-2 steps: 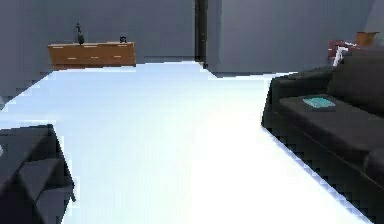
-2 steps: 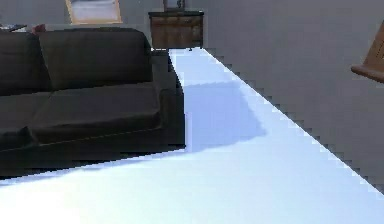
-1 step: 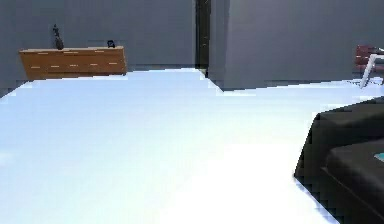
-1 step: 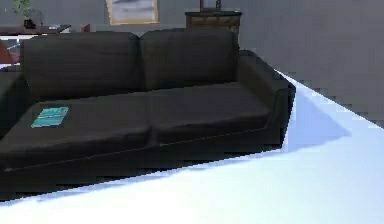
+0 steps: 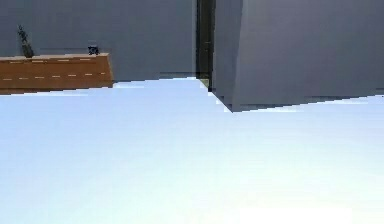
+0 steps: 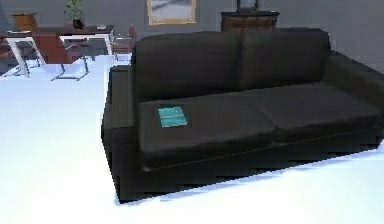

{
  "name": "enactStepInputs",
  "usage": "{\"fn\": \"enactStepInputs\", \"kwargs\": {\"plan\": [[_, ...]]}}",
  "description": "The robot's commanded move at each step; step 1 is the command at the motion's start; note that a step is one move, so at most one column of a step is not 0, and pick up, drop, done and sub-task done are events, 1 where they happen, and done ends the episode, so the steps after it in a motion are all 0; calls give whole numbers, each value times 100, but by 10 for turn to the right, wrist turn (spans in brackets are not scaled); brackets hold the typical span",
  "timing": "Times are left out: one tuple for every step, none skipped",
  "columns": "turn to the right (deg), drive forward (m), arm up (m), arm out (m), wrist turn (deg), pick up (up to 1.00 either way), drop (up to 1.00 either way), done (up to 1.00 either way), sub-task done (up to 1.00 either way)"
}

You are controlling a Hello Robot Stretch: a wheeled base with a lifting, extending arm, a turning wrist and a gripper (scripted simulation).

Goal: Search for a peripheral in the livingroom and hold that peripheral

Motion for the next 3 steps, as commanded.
{"fn": "enactStepInputs", "kwargs": {"plan": [[-30,0,0,0,0,0,0,0,0],[0,100,0,0,0,0,0,0,0],[0,100,0,0,0,0,0,0,0]]}}
